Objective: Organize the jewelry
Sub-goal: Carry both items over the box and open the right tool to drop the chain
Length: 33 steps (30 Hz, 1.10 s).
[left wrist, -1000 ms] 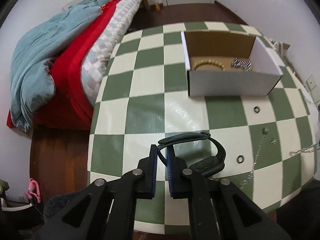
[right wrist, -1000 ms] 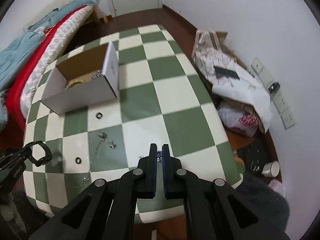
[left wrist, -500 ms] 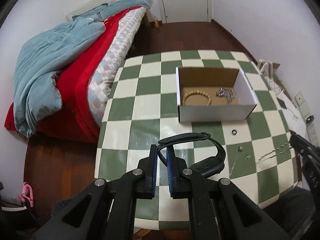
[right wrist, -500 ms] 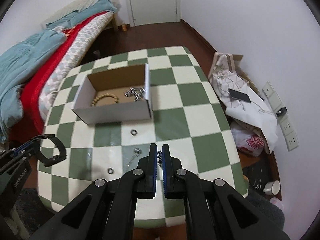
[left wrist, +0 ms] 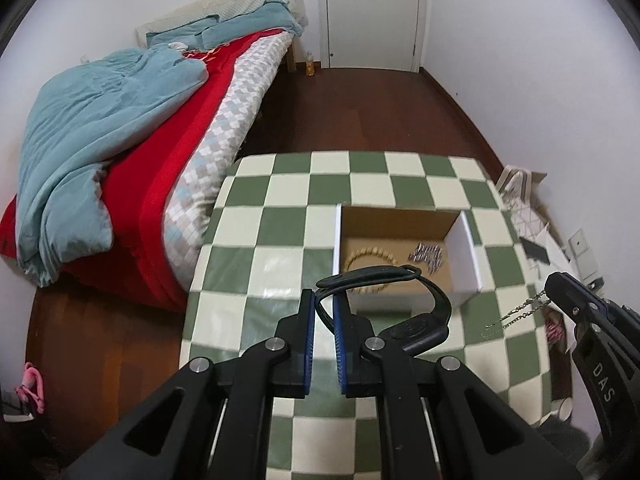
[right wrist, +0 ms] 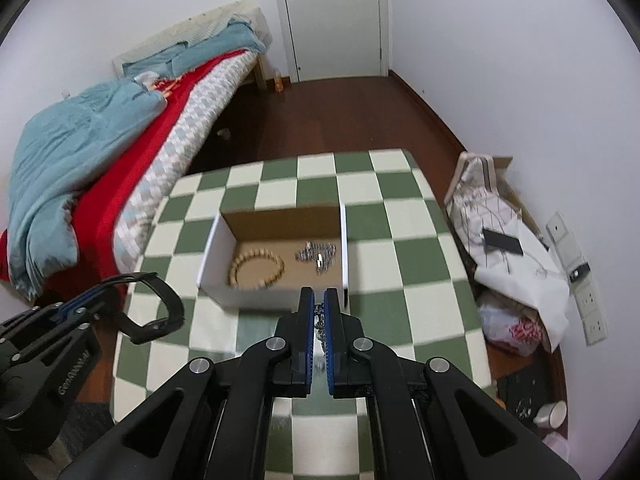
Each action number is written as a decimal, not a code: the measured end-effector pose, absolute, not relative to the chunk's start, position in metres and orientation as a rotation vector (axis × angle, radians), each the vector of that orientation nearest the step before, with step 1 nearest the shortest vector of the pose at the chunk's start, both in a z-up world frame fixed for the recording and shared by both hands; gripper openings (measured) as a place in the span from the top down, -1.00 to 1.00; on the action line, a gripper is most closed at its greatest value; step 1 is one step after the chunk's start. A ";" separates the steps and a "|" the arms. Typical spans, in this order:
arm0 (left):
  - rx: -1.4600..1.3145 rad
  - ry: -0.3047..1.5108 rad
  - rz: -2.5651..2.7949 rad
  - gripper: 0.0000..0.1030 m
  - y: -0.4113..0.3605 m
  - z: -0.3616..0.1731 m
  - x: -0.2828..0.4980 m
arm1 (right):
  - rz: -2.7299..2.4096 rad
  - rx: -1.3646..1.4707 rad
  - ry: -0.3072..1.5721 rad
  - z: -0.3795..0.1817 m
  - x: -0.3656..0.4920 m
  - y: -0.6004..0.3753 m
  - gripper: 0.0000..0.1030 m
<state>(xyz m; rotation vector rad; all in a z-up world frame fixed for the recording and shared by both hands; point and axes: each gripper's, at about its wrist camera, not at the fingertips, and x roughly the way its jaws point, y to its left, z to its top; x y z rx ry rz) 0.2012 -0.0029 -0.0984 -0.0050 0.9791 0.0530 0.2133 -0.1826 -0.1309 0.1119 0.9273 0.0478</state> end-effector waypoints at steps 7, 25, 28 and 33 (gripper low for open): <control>-0.001 1.015 0.001 0.88 -0.009 -0.096 0.257 | 0.074 0.131 0.895 -0.108 0.260 -0.187 0.91; 0.018 1.275 -0.041 0.87 -0.016 -0.192 0.363 | 0.140 0.188 1.138 -0.191 0.379 -0.181 0.91; 0.008 1.282 -0.041 0.87 -0.014 -0.195 0.368 | 0.142 0.182 1.167 -0.201 0.389 -0.178 0.91; 0.003 1.290 -0.048 0.83 -0.013 -0.198 0.375 | 0.171 0.198 1.217 -0.206 0.390 -0.178 0.90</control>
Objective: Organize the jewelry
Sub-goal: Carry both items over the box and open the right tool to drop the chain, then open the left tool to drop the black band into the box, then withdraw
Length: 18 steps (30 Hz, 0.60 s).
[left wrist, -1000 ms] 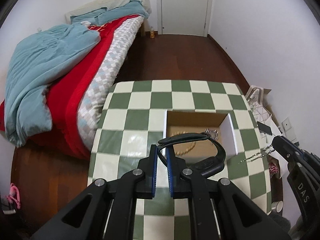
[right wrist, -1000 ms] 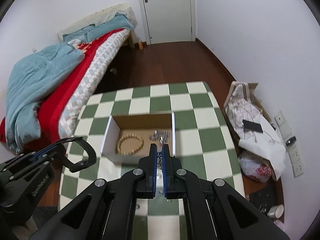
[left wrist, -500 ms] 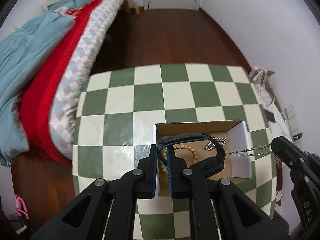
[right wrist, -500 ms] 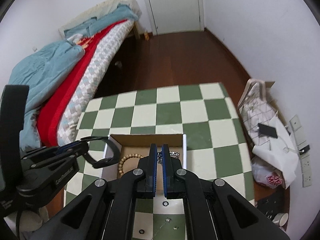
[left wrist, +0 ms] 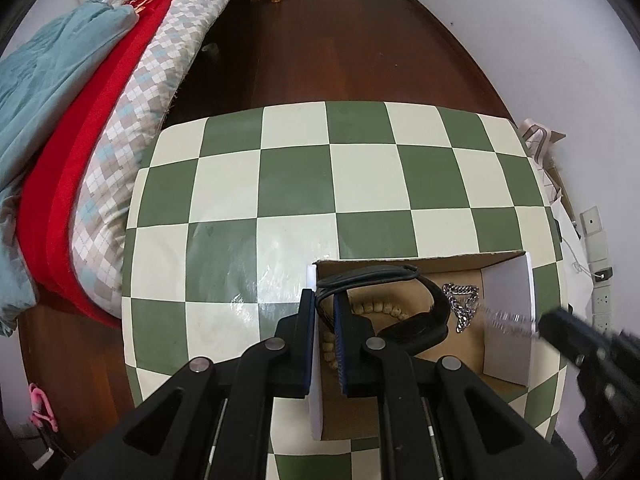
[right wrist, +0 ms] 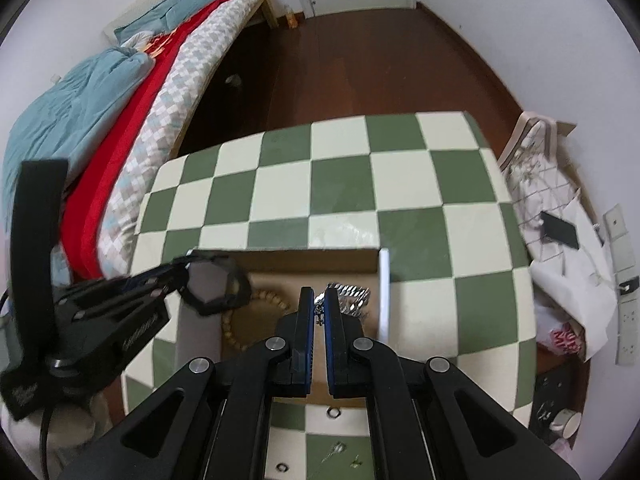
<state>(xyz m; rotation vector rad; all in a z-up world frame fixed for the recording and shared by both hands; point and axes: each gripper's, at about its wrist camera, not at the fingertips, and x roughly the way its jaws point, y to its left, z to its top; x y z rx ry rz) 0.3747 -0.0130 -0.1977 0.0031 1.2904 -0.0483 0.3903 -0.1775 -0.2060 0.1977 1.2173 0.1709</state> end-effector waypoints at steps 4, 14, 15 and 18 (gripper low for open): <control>-0.019 1.303 -0.047 0.78 -0.012 -0.199 0.378 | 0.199 0.236 1.284 -0.216 0.388 -0.179 0.89; -0.002 1.213 0.048 -0.89 0.004 -0.174 0.370 | 0.125 0.257 1.291 -0.216 0.385 -0.198 -0.40; 0.008 1.203 0.061 -0.95 0.005 -0.172 0.368 | 0.115 0.240 1.291 -0.215 0.385 -0.198 -0.49; 0.040 1.162 0.095 -0.97 0.008 -0.167 0.358 | 0.059 0.147 1.283 -0.213 0.380 -0.196 -0.94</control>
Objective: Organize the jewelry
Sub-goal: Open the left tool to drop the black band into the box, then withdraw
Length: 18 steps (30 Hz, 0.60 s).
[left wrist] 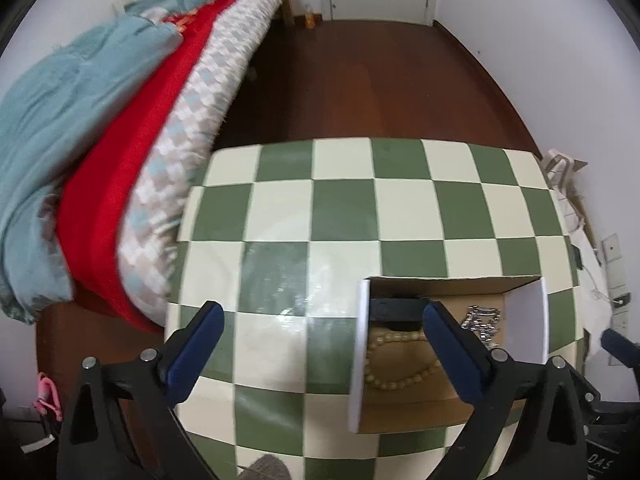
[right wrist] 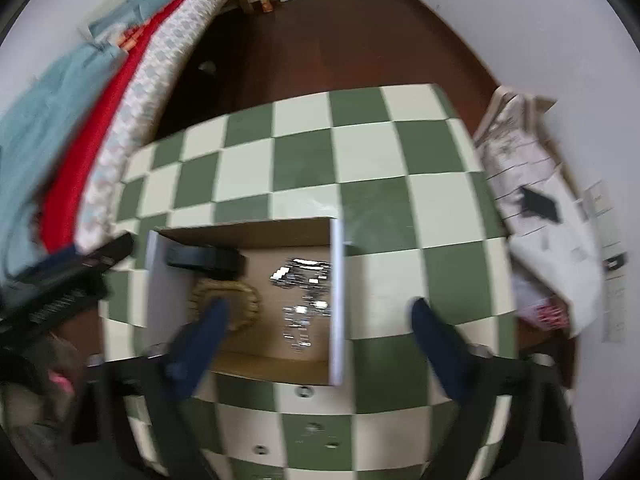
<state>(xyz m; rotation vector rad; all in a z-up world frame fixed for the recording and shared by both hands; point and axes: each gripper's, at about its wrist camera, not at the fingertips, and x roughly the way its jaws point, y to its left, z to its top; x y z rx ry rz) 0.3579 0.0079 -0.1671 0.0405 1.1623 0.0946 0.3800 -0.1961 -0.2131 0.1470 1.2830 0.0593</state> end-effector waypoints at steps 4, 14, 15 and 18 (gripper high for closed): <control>0.065 1.122 0.126 -0.99 0.011 -0.164 0.342 | 0.035 0.051 1.296 -0.219 0.369 -0.188 -1.00; 0.084 1.087 0.152 -0.99 0.014 -0.155 0.308 | 0.013 0.028 1.267 -0.217 0.346 -0.181 -1.00; 0.086 1.077 0.153 -0.99 0.013 -0.151 0.304 | 0.012 0.028 1.260 -0.214 0.344 -0.180 -1.00; 0.088 1.049 0.154 -0.99 0.013 -0.141 0.293 | 0.011 0.026 1.240 -0.206 0.336 -0.180 -1.00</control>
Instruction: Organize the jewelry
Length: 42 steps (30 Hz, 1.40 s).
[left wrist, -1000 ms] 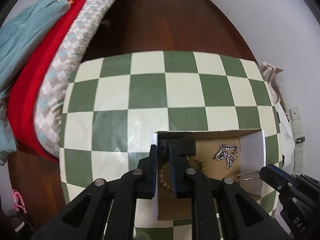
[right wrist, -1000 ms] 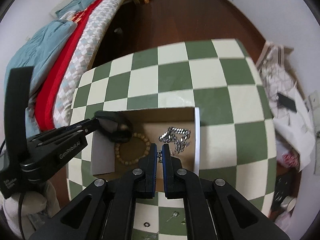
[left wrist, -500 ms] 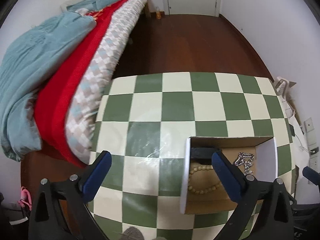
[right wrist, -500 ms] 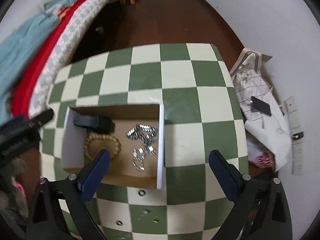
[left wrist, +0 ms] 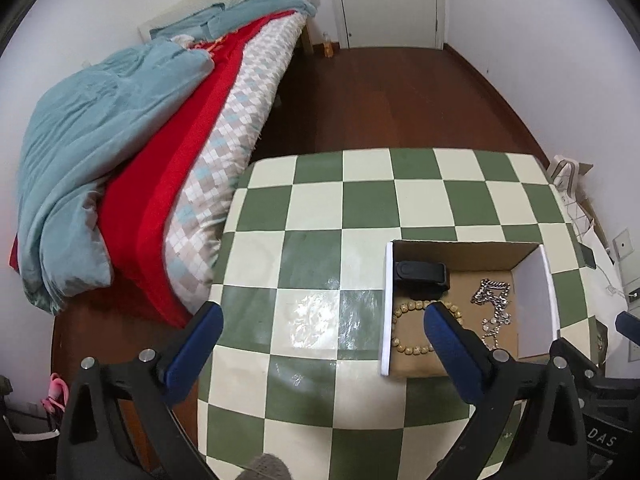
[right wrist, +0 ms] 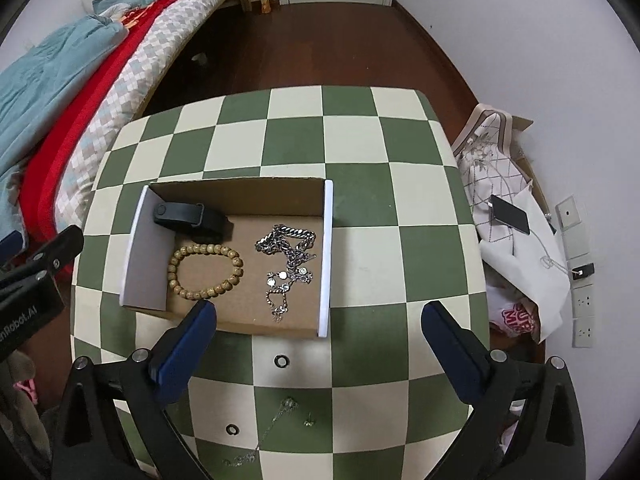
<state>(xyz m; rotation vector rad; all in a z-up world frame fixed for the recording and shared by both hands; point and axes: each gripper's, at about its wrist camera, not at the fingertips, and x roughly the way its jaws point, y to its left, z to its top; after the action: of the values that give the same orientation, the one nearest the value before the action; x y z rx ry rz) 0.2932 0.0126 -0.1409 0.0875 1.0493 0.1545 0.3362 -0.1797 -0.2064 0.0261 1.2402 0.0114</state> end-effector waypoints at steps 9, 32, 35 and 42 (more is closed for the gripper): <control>0.058 0.978 0.146 -0.99 0.015 -0.106 0.260 | 0.003 -0.003 1.147 -0.171 0.307 -0.176 -1.00; 0.031 0.862 0.179 -0.99 0.015 -0.071 0.157 | 0.004 0.040 0.977 -0.102 0.207 -0.185 -1.00; 0.079 0.908 0.239 -0.99 0.013 -0.103 0.151 | 0.008 0.056 1.033 -0.132 0.195 -0.192 -0.83; 0.201 1.026 0.370 -0.99 0.015 -0.180 0.149 | 0.078 0.203 1.188 -0.224 0.195 -0.207 -0.18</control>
<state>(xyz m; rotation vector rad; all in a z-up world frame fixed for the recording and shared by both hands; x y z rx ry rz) 0.1486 0.0149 -0.1796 0.2007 1.0255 0.3700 0.1946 -0.2069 -0.2243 0.2026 1.1881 0.0782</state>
